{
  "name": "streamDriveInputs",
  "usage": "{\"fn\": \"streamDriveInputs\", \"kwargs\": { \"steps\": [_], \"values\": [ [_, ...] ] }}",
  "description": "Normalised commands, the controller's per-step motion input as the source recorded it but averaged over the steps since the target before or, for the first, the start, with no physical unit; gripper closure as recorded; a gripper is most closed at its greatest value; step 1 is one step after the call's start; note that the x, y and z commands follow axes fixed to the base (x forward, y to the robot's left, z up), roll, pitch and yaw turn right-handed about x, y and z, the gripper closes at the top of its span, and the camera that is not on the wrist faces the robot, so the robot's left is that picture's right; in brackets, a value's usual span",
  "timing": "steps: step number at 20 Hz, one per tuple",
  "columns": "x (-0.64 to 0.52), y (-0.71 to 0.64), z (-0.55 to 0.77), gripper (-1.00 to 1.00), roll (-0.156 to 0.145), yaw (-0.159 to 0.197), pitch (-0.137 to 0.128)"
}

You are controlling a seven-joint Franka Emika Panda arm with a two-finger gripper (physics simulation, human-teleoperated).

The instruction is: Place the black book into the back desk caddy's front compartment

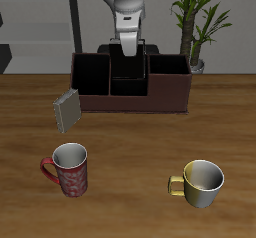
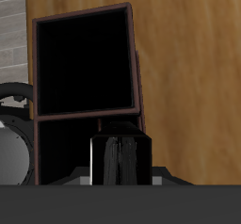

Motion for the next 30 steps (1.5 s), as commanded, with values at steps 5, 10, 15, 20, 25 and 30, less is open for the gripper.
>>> {"fn": "streamDriveInputs", "kwargs": {
  "steps": [5,10,15,20,25,30],
  "values": [
    [0.04,0.00,-0.15,1.00,-0.005,0.007,0.013],
    [0.07,-0.01,-0.14,1.00,0.008,0.002,0.020],
    [0.06,0.01,-0.08,1.00,0.009,-0.005,0.011],
    [0.04,0.08,-0.14,1.00,0.013,-0.010,0.020],
    [0.07,0.07,-0.16,1.00,-0.001,-0.016,0.020],
    [0.00,0.05,-0.18,1.00,0.009,-0.007,0.040]
  ]
}}
